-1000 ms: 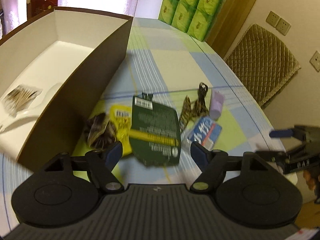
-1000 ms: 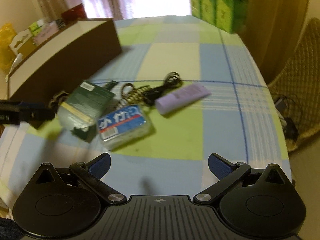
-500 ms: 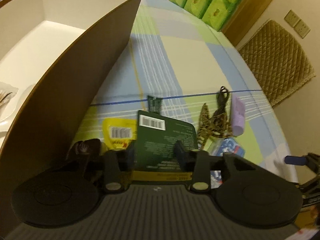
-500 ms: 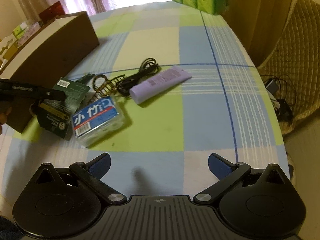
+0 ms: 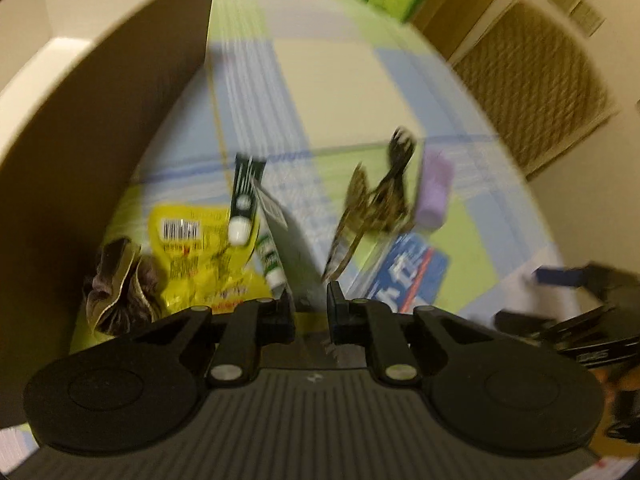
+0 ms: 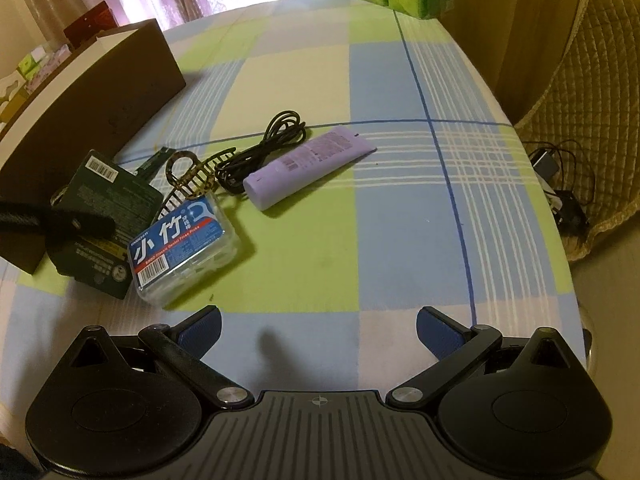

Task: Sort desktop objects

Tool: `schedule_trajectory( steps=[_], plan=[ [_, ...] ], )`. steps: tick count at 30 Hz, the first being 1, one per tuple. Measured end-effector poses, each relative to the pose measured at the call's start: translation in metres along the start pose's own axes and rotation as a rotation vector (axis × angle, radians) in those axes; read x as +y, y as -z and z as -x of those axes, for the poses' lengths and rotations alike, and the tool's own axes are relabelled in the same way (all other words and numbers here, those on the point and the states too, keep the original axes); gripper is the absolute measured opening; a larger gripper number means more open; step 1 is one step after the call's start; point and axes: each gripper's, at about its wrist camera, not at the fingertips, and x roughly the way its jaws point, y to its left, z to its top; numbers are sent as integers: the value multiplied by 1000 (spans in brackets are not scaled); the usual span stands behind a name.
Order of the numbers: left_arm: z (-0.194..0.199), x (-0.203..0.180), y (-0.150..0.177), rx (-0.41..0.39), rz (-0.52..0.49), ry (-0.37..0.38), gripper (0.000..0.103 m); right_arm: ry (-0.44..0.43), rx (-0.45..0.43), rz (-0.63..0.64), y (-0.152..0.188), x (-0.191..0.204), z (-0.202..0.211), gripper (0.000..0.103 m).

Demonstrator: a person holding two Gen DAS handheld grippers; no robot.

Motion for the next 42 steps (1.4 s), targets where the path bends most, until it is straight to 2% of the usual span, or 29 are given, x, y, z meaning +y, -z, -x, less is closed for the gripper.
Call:
schedule_trajectory(
  steps=[3, 8, 12, 19, 24, 31, 37, 38, 39, 40, 42],
  plan=[
    [3, 1, 4, -24, 13, 11, 0, 3, -1, -3, 1, -3, 0, 101],
    [18, 4, 5, -72, 4, 22, 0, 2, -6, -21, 1, -7, 1, 101],
    [36, 9, 11, -102, 30, 24, 0, -38, -34, -8, -3, -1, 2, 101],
    [63, 18, 31, -123, 91, 15, 0, -167, -66, 180, -11, 40, -4, 101],
    [76, 26, 44, -144, 139, -3, 0, -218, -84, 330, -12, 66, -17, 101],
    [93, 36, 63, -176, 193, -27, 0, -221, -85, 447, -15, 80, -39, 101],
    [104, 41, 77, -191, 228, -49, 0, -207, -91, 484, -17, 84, -57, 101],
    [105, 42, 79, -193, 233, -52, 0, -204, -94, 482, -17, 83, -58, 100],
    [106, 42, 82, -195, 237, -56, 0, -202, -98, 480, -17, 83, -60, 95],
    [107, 43, 84, -196, 240, -57, 0, -200, -96, 479, -17, 83, -61, 84],
    [110, 44, 88, -199, 246, -60, 0, -188, -82, 476, -15, 84, -61, 84]
  ],
)
